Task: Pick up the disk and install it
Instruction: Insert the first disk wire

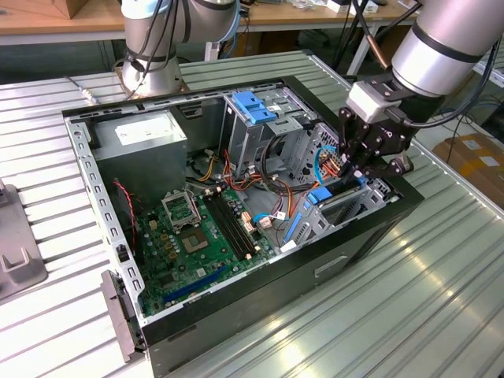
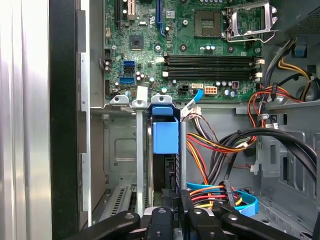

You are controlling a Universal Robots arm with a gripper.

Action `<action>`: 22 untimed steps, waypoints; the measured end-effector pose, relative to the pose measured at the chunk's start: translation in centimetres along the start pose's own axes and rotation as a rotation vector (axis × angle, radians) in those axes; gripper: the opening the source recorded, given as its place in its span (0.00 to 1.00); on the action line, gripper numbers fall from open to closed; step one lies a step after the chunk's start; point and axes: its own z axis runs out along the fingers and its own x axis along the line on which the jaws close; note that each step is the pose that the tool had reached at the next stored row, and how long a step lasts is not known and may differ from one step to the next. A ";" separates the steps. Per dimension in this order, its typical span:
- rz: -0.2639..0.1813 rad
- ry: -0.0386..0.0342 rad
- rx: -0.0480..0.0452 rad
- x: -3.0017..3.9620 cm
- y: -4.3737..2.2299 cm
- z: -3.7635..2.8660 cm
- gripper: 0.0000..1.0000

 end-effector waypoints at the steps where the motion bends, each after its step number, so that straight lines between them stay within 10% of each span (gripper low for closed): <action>1: 0.000 0.0006 0.0000 -0.02 0.00 -0.22 0.18; 22: 0.033 0.0004 -0.0005 0.00 -0.03 0.09 0.18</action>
